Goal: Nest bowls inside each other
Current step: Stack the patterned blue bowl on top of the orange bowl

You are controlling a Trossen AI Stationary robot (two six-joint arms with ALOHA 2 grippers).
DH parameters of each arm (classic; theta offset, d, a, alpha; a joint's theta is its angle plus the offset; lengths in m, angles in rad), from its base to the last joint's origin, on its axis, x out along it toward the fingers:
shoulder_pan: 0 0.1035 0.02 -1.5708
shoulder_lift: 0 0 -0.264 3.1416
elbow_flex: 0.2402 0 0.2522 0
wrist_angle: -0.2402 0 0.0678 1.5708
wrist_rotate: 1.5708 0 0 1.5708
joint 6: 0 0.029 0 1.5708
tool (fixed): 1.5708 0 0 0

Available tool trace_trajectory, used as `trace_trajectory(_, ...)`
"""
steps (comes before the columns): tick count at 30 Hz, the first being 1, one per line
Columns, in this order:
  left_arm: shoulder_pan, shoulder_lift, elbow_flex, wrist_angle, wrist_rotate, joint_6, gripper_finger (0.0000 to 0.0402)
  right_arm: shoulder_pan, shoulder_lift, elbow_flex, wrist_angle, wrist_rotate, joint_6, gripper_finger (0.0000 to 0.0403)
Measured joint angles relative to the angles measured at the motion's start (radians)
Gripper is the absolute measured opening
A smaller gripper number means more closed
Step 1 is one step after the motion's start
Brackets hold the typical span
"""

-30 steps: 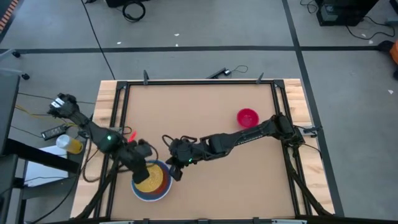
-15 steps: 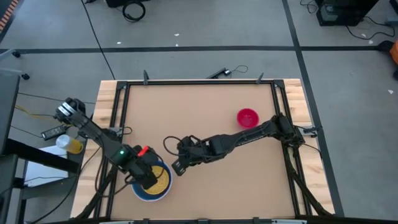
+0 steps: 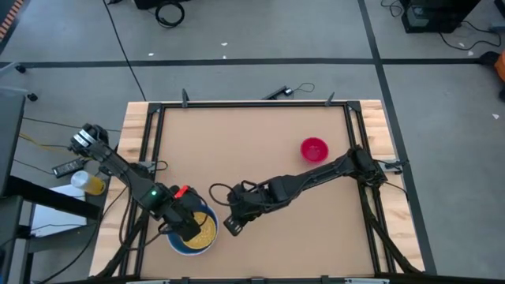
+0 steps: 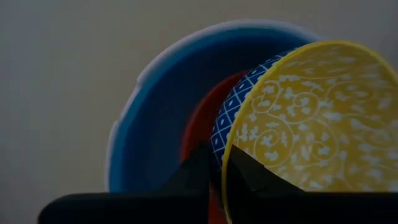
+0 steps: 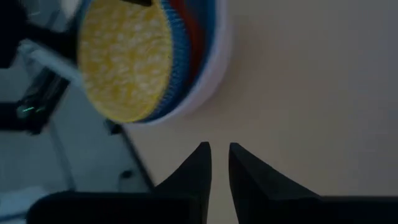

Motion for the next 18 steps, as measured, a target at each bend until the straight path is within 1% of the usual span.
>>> trace_trajectory(2,0.000,-0.010,0.014,-0.002,0.000,0.001,0.0043,-0.003,-0.015,0.000,0.004,-0.037,-0.024,0.0062)
trace_trajectory(5,-0.002,-0.035,0.030,0.000,-0.018,0.005,0.0065,-0.012,-0.037,0.000,-0.016,-0.059,-0.062,0.0062)
trace_trajectory(11,-0.003,-0.061,0.031,-0.022,-0.034,0.005,0.0131,-0.045,-0.050,0.000,-0.139,-0.064,-0.132,0.0062)
trace_trajectory(15,-0.006,-0.064,0.031,-0.031,-0.025,0.001,0.0168,-0.063,-0.051,-0.007,-0.127,-0.129,-0.180,0.0062)
trace_trajectory(18,-0.006,-0.074,0.031,-0.031,-0.023,-0.007,0.0185,-0.076,-0.051,-0.016,-0.111,-0.176,-0.217,0.0056)
